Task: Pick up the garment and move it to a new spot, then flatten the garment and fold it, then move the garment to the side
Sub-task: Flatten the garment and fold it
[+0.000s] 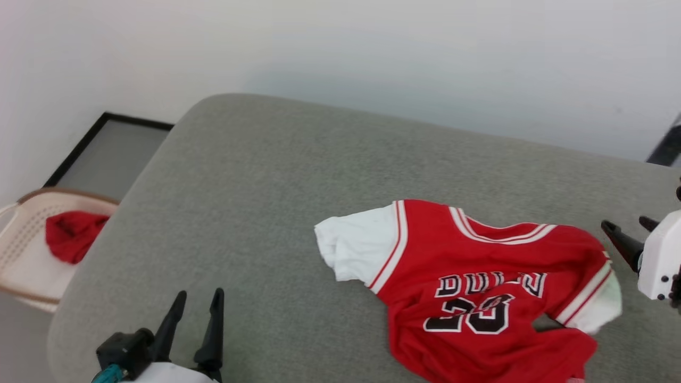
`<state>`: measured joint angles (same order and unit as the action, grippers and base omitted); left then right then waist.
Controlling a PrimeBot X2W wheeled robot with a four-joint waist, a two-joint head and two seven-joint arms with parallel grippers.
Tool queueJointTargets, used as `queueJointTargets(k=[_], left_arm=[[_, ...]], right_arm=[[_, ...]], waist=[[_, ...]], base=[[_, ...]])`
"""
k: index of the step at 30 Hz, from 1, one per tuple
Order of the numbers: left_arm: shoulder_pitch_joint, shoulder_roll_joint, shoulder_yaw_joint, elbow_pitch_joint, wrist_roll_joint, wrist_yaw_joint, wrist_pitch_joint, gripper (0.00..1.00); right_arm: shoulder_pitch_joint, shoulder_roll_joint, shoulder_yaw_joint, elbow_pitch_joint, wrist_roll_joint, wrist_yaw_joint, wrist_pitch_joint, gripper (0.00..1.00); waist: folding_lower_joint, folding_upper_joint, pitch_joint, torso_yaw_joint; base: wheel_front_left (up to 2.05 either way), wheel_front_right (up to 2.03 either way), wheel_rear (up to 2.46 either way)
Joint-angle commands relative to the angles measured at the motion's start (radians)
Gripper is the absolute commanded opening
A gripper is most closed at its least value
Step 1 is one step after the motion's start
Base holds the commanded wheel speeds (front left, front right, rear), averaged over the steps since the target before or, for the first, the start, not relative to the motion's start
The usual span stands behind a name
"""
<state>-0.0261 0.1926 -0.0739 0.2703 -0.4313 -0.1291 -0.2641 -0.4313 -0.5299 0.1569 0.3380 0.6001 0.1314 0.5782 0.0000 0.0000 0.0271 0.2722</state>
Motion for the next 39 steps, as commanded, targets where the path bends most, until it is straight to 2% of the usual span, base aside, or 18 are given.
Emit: queueJointTargets(k=[1, 7, 11, 14, 17, 21, 26, 39], left_arm=[[0.012, 0.004, 0.006, -0.006, -0.004, -0.003, 0.000, 1.00], [0.037, 0.016, 0.039, -0.023, -0.002, -0.003, 0.000, 1.00], [0.051, 0.019, 0.066, -0.039, 0.004, -0.003, 0.000, 1.00], [0.059, 0.018, 0.092, -0.054, 0.008, -0.001, 0.000, 1.00], [0.068, 0.016, 0.110, -0.068, 0.014, -0.002, 0.000, 1.00], [0.069, 0.013, 0.129, -0.095, 0.037, -0.002, 0.000, 1.00], [0.063, -0.001, 0.140, -0.107, 0.054, -0.002, 0.000, 1.00], [-0.005, -0.014, 0.062, -0.089, 0.053, -0.002, 0.000, 1.00]], right_arm=[[0.030, 0.000, -0.004, -0.013, 0.002, -0.001, -0.037, 1.00], [0.143, 0.019, -0.012, -0.124, -0.055, -0.001, -0.275, 1.00], [0.230, 0.063, -0.035, -0.165, -0.103, -0.001, -0.417, 1.00], [0.288, 0.113, -0.052, -0.195, -0.139, -0.001, -0.480, 1.00], [0.332, 0.154, -0.065, -0.215, -0.164, -0.001, -0.494, 1.00], [0.356, 0.187, -0.076, -0.234, -0.177, -0.001, -0.483, 1.00], [0.329, 0.182, -0.084, -0.227, -0.169, -0.001, -0.428, 1.00], [0.190, 0.132, -0.074, -0.115, -0.070, -0.001, -0.072, 1.00]], waist=[[0.0000, 0.0000, -0.032, -0.045], [0.0000, 0.0000, -0.043, -0.111], [0.0000, 0.0000, -0.036, -0.157], [0.0000, 0.0000, -0.027, -0.190], [0.0000, 0.0000, -0.017, -0.217], [0.0000, 0.0000, -0.004, -0.239], [0.0000, 0.0000, 0.019, -0.238], [0.0000, 0.0000, 0.087, -0.144]], base=[[0.00, 0.00, 0.00], [0.00, 0.00, 0.00], [0.00, 0.00, 0.00], [0.00, 0.00, 0.00], [0.00, 0.00, 0.00], [0.00, 0.00, 0.00], [0.00, 0.00, 0.00], [0.00, 0.00, 0.00]])
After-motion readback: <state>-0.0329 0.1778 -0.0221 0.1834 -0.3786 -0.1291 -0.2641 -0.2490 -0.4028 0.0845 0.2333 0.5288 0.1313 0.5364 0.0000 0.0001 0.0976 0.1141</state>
